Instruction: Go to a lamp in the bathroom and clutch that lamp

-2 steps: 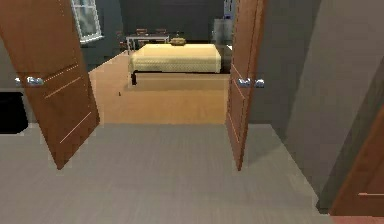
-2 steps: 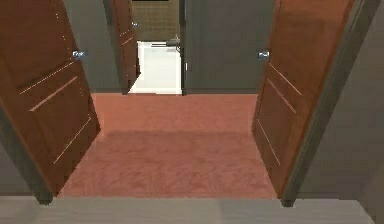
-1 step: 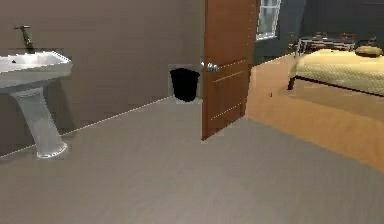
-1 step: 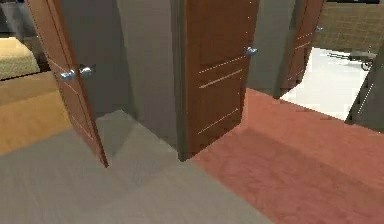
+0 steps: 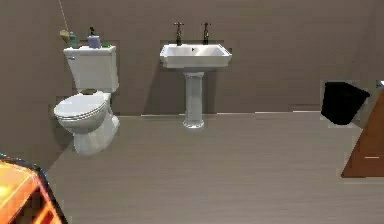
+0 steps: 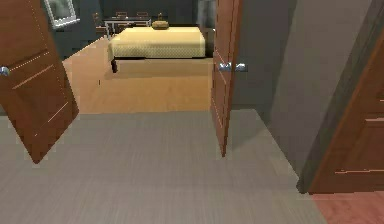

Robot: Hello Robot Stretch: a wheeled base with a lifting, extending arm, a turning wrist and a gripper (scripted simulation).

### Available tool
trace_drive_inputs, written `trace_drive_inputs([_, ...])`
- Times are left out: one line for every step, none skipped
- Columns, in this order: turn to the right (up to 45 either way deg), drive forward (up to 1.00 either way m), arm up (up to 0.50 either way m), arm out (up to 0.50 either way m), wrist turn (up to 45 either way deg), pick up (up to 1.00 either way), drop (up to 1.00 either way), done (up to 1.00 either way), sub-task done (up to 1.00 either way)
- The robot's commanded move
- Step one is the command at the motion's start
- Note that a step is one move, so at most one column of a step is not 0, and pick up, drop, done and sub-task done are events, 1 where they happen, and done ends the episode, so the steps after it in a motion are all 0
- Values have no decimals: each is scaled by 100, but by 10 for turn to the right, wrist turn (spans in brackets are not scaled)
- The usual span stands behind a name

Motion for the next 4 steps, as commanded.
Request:
trace_drive_inputs([0, 70, 0, 0, 0, 0, 0, 0, 0])
trace_drive_inputs([-450, 0, 0, 0, 0, 0, 0, 0, 0])
trace_drive_inputs([0, 40, 0, 0, 0, 0, 0, 0, 0])
trace_drive_inputs([-30, 0, 0, 0, 0, 0, 0, 0, 0])
